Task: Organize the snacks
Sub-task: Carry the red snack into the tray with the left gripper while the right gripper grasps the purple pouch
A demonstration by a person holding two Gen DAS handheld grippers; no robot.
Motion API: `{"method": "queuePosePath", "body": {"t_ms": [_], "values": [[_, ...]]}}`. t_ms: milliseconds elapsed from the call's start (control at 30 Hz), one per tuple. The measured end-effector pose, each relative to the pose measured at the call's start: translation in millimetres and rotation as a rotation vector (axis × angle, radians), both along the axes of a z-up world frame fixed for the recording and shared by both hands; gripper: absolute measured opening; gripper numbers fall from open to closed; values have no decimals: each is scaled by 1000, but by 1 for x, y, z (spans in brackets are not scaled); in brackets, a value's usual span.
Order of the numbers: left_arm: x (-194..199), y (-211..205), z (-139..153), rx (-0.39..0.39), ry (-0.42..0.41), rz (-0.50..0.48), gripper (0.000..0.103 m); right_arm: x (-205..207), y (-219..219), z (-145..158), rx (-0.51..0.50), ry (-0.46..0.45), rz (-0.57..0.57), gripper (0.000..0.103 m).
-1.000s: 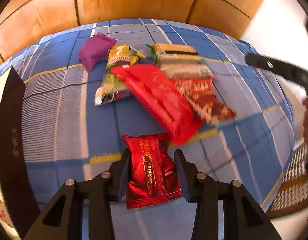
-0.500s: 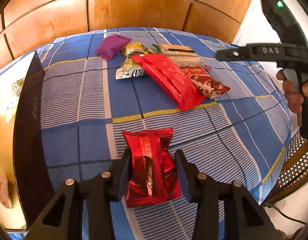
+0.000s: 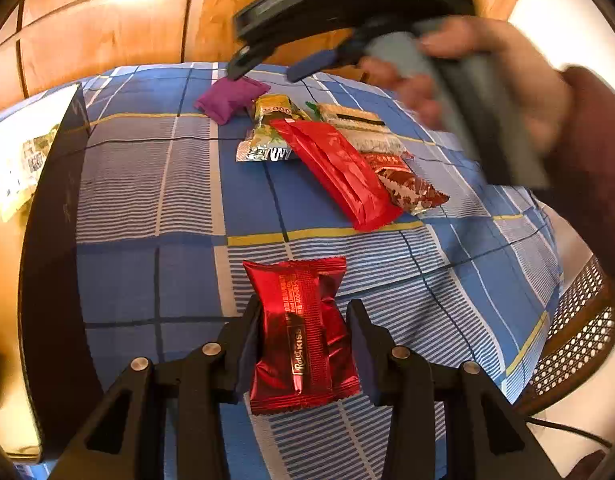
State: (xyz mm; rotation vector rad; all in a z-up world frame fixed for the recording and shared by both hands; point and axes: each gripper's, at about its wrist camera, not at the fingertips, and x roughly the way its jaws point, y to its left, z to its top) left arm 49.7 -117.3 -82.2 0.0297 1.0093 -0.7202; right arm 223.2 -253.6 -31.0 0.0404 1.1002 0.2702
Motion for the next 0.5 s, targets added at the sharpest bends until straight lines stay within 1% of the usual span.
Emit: {"method": "queuePosePath", "body": {"t_ms": [133,167,200,233,267,367,433,500], "values": [[0,2,0,-14,3,4,42,31,14,-19,-63,35,19,64],[-1,2,-1,-16,2,4,42,38,17,-24,-73,45,30,60],[-1,2,0,-16,1,3,42,42,21,-29,-82,53,39,49],[-2,3,0,-16,-2,3,42,44,25,-33,-93,59,48,41],[-2,3,0,-17,-3,3,42,44,28,-32,-108,44,54,36],[-4,3,0,-15,-10,2,42,36,37,-23,-124,3,87,32],[-5,2,-1,-14,-15,5,42,26,39,-12,-139,-32,96,31],[-6,2,-2,-13,-18,6,42,12,32,6,-116,-74,91,31]]}}
